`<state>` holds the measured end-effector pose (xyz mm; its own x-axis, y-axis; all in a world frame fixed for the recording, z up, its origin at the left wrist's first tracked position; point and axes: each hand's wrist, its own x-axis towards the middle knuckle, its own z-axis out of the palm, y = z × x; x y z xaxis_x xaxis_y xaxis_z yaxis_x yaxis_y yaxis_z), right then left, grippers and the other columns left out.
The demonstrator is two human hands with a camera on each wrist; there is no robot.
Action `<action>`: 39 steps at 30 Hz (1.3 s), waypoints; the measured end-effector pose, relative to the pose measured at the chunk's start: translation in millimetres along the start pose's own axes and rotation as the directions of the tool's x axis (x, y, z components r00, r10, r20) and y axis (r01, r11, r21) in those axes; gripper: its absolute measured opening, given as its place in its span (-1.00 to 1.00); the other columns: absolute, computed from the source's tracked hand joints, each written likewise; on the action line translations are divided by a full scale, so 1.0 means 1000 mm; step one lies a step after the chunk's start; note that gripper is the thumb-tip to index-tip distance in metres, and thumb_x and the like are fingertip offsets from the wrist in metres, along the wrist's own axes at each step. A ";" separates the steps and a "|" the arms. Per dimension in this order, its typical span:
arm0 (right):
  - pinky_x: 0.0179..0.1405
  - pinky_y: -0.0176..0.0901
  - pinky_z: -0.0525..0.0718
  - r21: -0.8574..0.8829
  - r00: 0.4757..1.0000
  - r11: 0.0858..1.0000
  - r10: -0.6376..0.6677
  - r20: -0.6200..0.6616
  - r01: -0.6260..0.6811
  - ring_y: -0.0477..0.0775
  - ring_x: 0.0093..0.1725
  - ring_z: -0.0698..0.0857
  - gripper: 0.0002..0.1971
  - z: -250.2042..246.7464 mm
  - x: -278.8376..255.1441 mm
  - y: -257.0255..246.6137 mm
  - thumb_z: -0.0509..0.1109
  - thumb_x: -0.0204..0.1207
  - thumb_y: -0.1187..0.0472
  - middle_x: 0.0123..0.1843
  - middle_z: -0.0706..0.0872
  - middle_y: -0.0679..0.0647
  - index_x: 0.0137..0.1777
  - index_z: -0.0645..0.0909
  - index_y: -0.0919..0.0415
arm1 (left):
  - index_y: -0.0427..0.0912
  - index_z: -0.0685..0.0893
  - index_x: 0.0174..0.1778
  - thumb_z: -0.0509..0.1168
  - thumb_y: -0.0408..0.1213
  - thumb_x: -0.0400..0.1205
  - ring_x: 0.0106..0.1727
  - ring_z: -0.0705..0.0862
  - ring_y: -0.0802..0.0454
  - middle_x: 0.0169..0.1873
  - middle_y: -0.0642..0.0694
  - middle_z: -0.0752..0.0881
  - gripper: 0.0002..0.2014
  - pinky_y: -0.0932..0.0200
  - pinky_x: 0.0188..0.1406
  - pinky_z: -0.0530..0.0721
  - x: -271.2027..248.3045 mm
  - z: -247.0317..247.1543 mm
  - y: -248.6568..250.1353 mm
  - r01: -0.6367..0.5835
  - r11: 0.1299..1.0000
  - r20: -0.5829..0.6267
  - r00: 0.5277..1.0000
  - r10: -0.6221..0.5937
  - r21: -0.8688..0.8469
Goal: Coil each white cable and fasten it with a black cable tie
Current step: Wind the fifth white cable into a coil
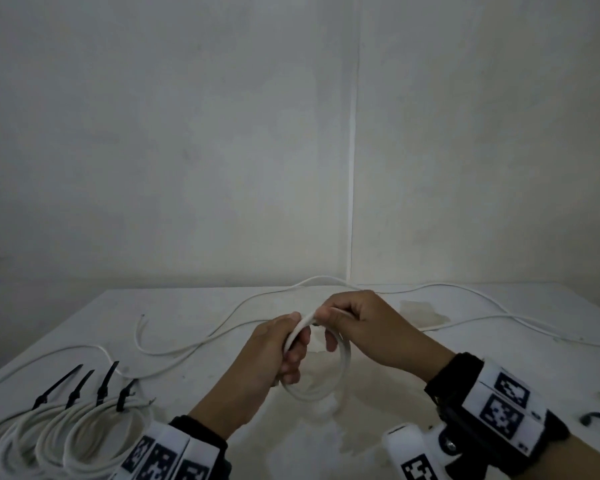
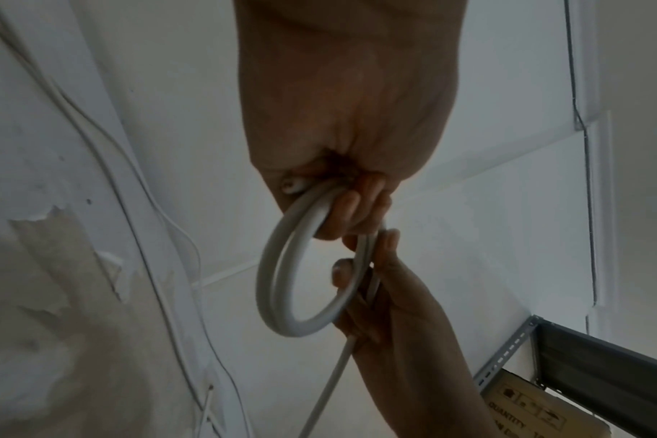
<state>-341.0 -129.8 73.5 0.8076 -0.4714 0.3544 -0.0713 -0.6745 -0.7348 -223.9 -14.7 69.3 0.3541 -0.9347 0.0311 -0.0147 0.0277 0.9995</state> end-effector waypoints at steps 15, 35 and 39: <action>-0.43 -0.31 0.41 0.072 0.999 0.996 0.046 -0.018 -0.044 -0.14 -0.53 0.44 -0.63 -0.011 -0.003 -0.014 0.23 0.58 -0.03 -0.57 0.49 -0.10 -0.44 0.53 0.09 | -0.22 0.55 -0.36 0.03 -0.14 0.69 -0.68 0.23 0.17 -0.65 0.04 0.31 -0.62 0.30 -0.61 0.36 -0.004 0.001 0.007 0.010 0.997 0.070 0.998 -0.005 -0.070; -0.40 -0.39 0.34 -0.054 0.969 0.999 -0.006 -0.246 -0.007 -0.19 -0.45 0.40 -0.76 -0.020 -0.009 0.039 0.15 0.65 0.18 -0.50 0.46 -0.16 -0.06 0.61 -0.15 | -0.20 0.47 -0.37 0.05 -0.18 0.70 -0.79 0.19 0.27 -0.75 0.12 0.27 -0.67 0.43 -0.81 0.19 0.012 -0.025 0.021 -0.187 0.858 -0.258 0.964 0.067 -0.479; -0.41 -0.45 0.40 -0.131 0.940 0.991 -0.010 -0.340 -0.037 -0.23 -0.45 0.47 -0.80 -0.019 -0.015 0.057 0.19 0.64 0.23 -0.45 0.53 -0.15 -0.03 0.53 -0.14 | -0.18 0.45 -0.35 0.03 -0.15 0.72 -0.80 0.22 0.24 -0.77 0.13 0.28 -0.66 0.44 -0.82 0.21 0.017 -0.054 0.024 -0.263 0.826 -0.367 0.927 0.074 -0.499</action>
<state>-368.0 -172.1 37.9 0.5608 -0.6296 0.5377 -0.1771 -0.7256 -0.6649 -167.8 -11.1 93.9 0.6704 -0.7347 0.1037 0.3614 0.4454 0.8192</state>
